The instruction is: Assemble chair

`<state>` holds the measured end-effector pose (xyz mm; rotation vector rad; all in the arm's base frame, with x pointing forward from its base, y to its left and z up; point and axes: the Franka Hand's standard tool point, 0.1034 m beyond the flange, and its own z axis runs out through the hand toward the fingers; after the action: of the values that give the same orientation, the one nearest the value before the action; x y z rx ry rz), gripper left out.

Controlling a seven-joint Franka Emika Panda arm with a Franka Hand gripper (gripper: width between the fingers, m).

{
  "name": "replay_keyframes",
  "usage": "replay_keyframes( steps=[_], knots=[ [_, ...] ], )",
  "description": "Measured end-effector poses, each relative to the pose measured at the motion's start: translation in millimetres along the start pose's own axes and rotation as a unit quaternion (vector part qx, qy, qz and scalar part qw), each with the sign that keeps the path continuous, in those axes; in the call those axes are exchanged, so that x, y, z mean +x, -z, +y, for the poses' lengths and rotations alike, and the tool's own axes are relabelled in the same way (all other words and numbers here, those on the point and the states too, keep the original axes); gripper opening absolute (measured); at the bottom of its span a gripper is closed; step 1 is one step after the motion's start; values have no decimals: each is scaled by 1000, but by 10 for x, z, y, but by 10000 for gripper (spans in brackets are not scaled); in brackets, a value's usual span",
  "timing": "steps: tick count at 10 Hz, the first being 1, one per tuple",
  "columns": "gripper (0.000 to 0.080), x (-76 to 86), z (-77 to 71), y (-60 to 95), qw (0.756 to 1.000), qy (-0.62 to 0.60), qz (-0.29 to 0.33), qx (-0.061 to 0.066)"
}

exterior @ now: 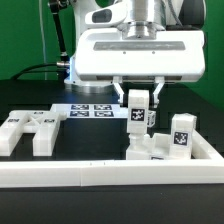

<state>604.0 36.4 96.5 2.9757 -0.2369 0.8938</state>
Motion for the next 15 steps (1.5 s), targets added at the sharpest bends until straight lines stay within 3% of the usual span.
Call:
replay_keyframes(
  steps=[10, 15],
  knots=[
    [290, -189, -94, -120, 1000, 15, -5, -2],
    [290, -225, -31, -171, 1000, 17, 8, -8]
  ],
)
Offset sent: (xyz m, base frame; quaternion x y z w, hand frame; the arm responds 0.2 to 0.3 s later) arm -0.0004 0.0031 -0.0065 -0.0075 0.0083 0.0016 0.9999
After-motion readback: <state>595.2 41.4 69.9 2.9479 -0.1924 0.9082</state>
